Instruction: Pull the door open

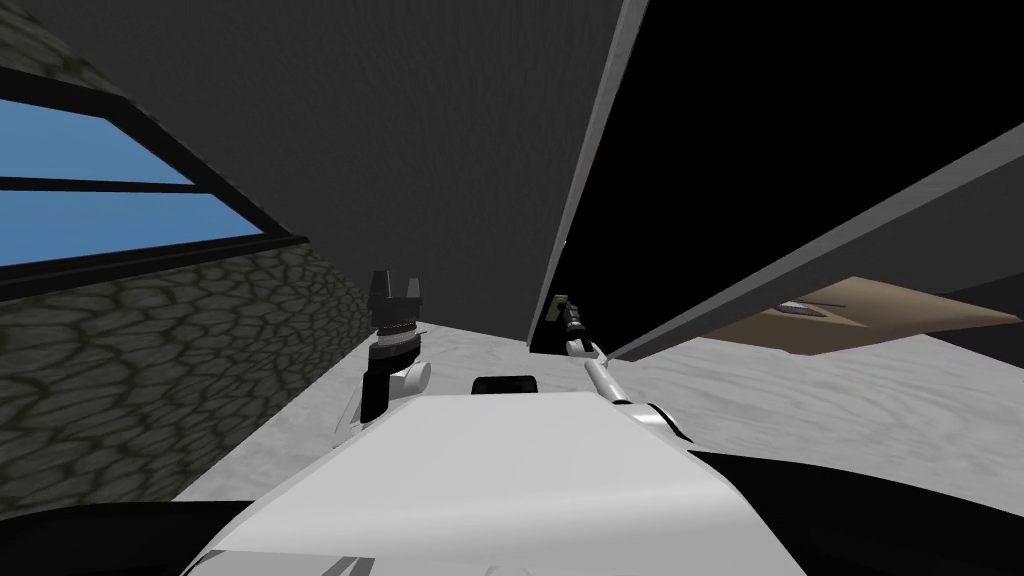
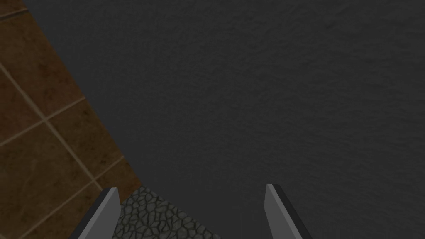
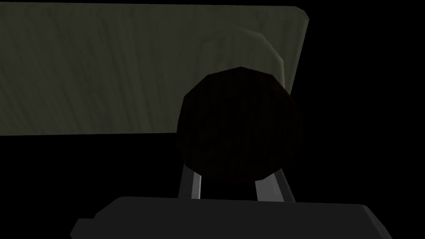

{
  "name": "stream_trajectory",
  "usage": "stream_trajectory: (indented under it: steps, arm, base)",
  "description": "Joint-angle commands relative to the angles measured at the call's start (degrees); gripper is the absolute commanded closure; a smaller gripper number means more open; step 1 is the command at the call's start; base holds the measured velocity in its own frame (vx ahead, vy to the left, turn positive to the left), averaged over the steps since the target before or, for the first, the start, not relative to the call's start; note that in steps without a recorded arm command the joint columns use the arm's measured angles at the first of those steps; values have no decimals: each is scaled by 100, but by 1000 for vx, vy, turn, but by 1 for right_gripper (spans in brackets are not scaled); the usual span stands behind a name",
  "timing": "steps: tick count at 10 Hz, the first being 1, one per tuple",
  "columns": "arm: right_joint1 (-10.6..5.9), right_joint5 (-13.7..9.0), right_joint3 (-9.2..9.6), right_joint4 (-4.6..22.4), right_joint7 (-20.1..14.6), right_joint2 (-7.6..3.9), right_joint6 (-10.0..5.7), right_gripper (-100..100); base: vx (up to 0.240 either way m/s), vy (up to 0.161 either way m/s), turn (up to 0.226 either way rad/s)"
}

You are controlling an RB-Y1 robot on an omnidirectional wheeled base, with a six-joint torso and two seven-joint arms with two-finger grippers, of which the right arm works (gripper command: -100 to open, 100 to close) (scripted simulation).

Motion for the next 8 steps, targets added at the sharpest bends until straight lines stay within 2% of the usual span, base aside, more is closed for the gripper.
stream_trajectory:
  steps: [1,2,4,5,7,8]
  arm:
    - [-79,-177,-17,-24,-286,50,-16,100]
    - [-79,-177,-17,-24,-359,50,-16,100]
    - [-105,-420,-73,0,-723,87,16,100]
    - [-105,-420,-73,0,-789,87,16,100]
    - [-130,-659,-127,24,-1148,124,48,100]
    - [-130,-659,-127,24,-1211,124,48,100]
  base:
    - [-82,-56,166]
    - [-61,-38,76]
    - [-64,-40,142]
    - [-56,-40,69]
    - [-73,-31,136]
    - [-65,-35,79]
